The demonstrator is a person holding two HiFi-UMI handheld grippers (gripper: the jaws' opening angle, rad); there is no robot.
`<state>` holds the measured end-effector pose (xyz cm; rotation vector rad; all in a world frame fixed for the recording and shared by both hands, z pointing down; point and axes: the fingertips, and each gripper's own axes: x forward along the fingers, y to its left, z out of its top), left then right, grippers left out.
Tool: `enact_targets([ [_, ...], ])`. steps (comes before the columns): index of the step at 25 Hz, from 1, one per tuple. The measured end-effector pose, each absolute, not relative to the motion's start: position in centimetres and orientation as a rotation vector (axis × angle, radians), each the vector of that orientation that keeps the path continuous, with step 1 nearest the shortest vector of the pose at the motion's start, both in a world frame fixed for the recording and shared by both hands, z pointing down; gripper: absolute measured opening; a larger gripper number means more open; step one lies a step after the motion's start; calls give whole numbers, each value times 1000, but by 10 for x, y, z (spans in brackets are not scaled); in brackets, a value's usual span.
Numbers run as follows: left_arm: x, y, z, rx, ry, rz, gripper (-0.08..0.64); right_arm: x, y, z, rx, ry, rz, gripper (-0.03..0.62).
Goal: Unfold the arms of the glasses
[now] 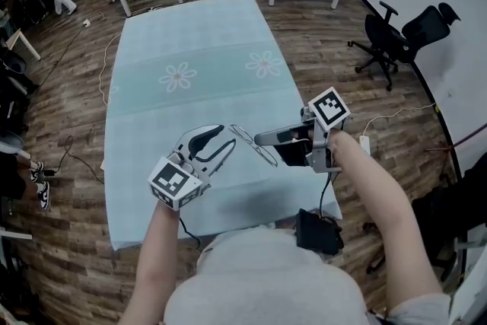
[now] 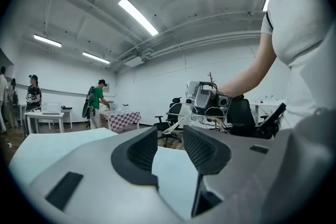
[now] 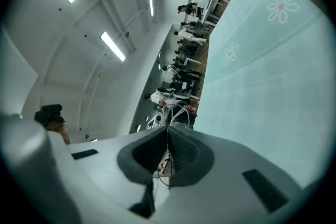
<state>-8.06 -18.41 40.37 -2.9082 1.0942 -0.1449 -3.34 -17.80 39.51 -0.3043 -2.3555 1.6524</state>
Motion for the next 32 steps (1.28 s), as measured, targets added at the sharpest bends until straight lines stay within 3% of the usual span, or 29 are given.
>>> enact_targets([
  [16, -73, -178, 405, -2959, 979, -161, 126, -28, -177, 399, -303, -2328, 1678, 11],
  [32, -69, -165, 413, -3018, 877, -201, 143, -25, -171, 401, -298, -2327, 1679, 11],
])
